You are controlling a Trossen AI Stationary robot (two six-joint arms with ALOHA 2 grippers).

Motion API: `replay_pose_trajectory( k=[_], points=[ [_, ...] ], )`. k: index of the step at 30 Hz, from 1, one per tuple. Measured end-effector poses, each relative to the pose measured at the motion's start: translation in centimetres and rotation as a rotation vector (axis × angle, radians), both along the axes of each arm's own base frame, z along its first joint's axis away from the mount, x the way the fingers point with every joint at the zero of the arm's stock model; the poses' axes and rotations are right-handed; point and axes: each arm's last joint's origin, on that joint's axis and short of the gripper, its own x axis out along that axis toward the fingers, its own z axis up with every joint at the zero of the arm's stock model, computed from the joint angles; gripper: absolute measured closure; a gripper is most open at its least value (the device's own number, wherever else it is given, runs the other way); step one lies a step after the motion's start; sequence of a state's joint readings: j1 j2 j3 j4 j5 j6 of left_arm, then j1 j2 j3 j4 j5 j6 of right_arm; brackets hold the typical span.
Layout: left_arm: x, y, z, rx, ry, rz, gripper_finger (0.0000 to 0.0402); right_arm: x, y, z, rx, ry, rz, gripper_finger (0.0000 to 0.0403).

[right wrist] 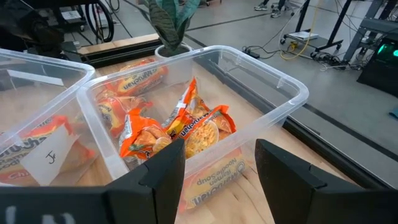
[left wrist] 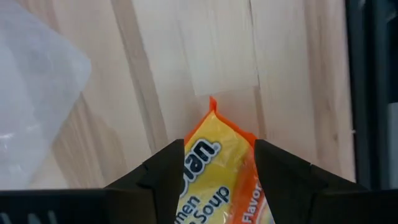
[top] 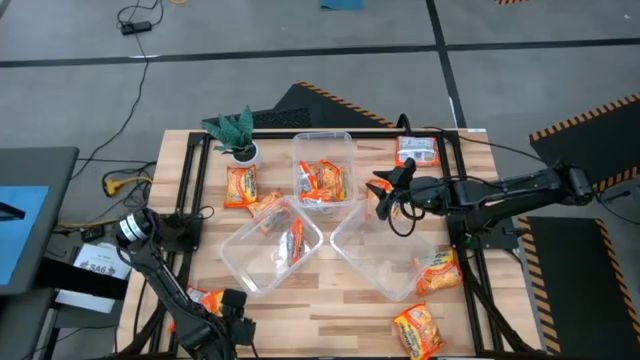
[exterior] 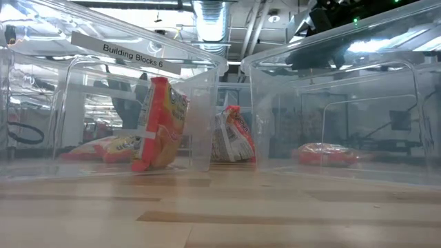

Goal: Sort Maruchan noodles
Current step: Put the orange noodle pack into the bottom left transparent container

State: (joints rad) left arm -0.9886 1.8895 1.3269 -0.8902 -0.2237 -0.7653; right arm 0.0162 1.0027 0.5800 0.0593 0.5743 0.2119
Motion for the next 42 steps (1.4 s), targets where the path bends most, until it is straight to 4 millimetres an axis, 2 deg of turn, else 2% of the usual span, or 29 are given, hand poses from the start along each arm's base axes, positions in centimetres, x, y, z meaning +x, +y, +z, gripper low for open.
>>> replay_pose_trajectory(
  k=[5, 14, 22, 25, 29, 31, 38, 42],
  points=[
    [0.0, 0.1, -0.9, 0.019, 0.002, -0.025, 0.022, 0.0, 0.0, 0.0, 0.0, 0.0, 0.0, 0.0187],
    [-0.7, 1.5, -2.8, 0.087, 0.031, 0.017, 0.022, 0.0, 0.0, 0.0, -0.001, 0.001, 0.001, 0.0187],
    [-1.1, 3.2, -4.3, 0.085, 0.107, 0.138, 0.023, 0.0, 0.0, 0.0, -0.001, 0.002, 0.001, 0.0187],
    [-1.0, 3.3, -4.4, 0.085, 0.108, 0.149, 0.0264, 0.0, 0.0, 0.0, -0.001, 0.002, 0.001, 0.0187],
    [-0.7, 3.6, -4.5, 0.096, 0.111, 0.156, 0.0361, 0.0, 0.0, 0.0, -0.001, 0.001, 0.001, 0.0187],
    [-0.6, 3.8, -4.5, 0.099, 0.111, 0.167, 0.0387, 0.0, 0.0, 0.0, -0.001, 0.001, 0.001, 0.0187],
    [0.1, 2.9, -3.2, 0.07, 0.068, 0.135, 0.0399, 0.0, 0.0, 0.0, -0.001, 0.001, 0.001, 0.0187],
    [0.5, 2.0, 0.2, -0.029, 0.006, 0.092, 0.04, 0.0, 0.0, 0.0, 0.0, 0.001, 0.001, 0.0187]
  ],
)
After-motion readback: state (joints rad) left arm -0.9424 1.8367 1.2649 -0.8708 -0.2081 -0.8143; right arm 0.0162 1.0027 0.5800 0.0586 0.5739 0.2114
